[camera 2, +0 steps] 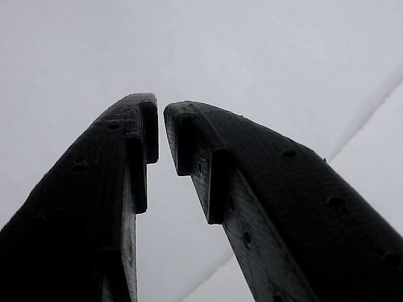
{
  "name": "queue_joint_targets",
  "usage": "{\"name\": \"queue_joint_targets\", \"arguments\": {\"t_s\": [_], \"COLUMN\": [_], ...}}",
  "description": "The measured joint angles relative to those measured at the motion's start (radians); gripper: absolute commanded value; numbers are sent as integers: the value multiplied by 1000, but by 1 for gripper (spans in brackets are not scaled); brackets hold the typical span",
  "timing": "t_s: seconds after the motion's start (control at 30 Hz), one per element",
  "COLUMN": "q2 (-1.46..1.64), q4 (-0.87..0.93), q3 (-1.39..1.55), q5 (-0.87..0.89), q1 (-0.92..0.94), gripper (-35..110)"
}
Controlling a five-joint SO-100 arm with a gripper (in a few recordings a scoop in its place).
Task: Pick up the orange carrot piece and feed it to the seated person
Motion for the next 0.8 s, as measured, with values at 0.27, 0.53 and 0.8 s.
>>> {"name": "queue_joint_targets", "arguments": {"t_s": [0.27, 0.53, 0.8], "q2": [0, 0, 0], "q4": [0, 0, 0], "q3": [0, 0, 0], "q5": [0, 0, 0], "q1": [14, 14, 3], "gripper": [-2, -2, -2]}}
